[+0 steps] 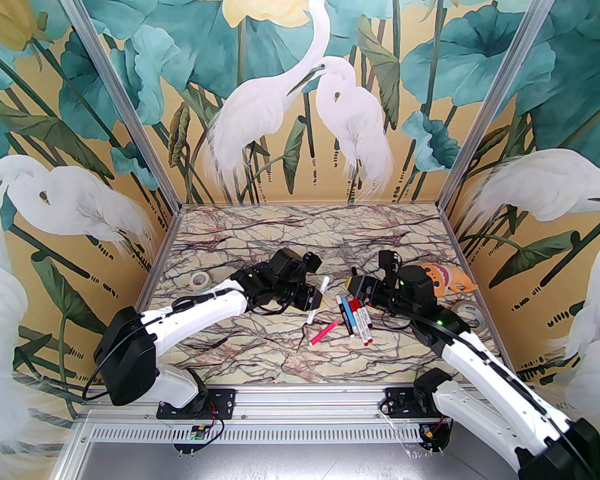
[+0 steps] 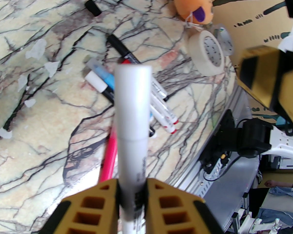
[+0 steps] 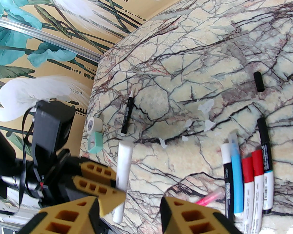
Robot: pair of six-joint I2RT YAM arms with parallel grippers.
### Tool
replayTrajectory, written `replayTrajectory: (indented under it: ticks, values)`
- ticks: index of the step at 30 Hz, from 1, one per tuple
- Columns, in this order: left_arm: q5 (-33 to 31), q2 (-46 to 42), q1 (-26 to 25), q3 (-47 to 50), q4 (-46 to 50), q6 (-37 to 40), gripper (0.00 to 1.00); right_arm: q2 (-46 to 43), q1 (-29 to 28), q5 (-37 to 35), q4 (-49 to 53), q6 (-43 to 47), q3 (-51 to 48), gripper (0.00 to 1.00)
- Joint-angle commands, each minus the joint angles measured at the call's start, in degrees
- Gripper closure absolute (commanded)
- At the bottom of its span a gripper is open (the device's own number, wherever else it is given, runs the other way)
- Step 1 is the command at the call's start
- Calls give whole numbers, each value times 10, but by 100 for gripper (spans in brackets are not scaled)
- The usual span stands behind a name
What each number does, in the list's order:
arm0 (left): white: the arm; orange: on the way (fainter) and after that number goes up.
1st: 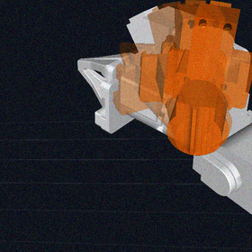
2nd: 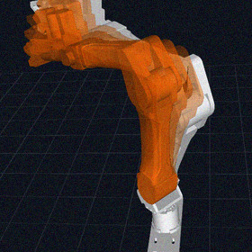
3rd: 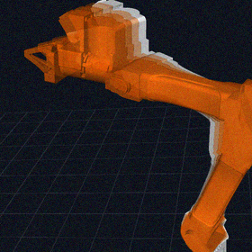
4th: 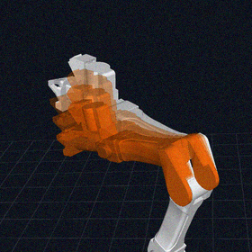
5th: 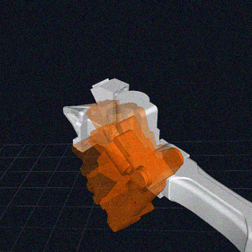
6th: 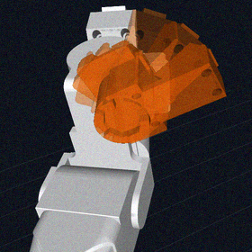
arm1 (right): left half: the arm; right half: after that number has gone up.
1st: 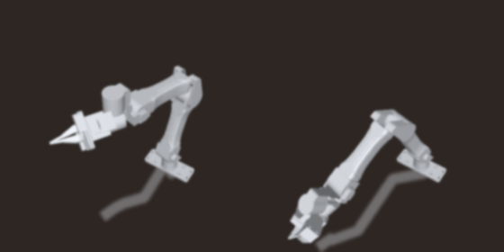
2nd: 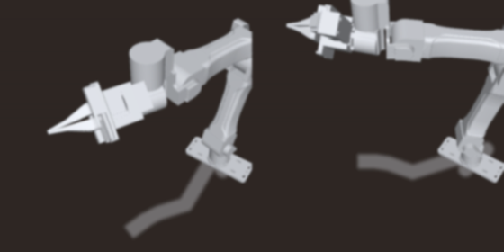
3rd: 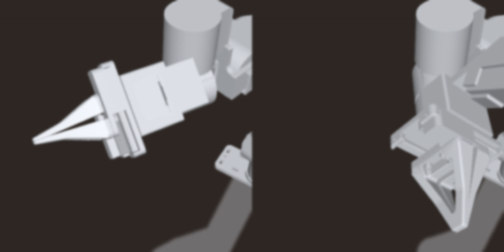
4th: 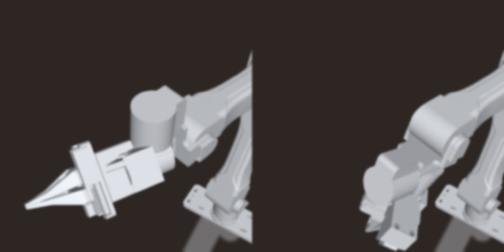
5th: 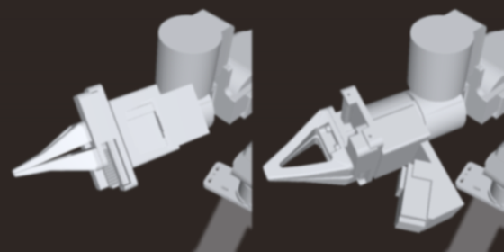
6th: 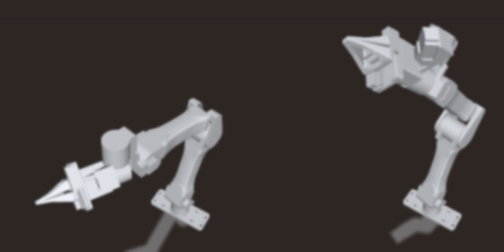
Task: Open the pen caps
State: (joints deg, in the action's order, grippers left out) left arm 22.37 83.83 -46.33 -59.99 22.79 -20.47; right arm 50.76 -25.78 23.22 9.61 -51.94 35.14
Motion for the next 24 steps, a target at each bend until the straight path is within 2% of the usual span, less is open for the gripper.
replayTrajectory:
  ticks: [1,16,24]
  values:
    - [60,-24,4,13,-67,-9,76,29,-7,14,-62,-26,27,51]
    - [119,-11,4,12,-100,6,76,133,-37,26,-113,-29,66,49]
    - [126,-5,4,5,-99,7,76,138,-38,33,-116,-30,68,56]
